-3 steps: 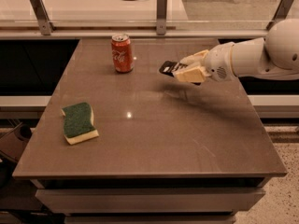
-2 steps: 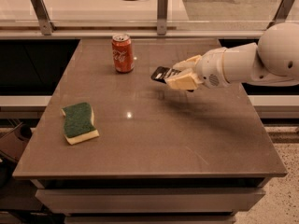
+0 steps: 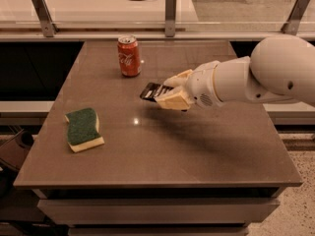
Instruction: Move rxbar chocolate near sponge
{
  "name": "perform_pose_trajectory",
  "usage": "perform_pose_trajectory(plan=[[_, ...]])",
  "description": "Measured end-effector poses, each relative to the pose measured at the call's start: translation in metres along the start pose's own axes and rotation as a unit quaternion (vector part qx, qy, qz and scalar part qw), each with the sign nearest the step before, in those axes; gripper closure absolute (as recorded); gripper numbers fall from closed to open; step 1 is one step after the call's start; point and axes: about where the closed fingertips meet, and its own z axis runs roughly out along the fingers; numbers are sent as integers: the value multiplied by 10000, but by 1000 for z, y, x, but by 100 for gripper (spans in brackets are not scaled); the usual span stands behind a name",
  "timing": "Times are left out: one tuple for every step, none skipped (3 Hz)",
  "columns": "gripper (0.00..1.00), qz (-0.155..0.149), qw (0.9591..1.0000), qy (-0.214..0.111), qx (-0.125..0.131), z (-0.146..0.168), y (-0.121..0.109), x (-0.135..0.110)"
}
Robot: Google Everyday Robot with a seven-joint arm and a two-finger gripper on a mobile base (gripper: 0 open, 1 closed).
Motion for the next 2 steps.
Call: perform_pose_trajectory(plan=[[100,-146,9996,28,-255,7,23,-9],[100,-251,9975,169,-641,16,42,-11]])
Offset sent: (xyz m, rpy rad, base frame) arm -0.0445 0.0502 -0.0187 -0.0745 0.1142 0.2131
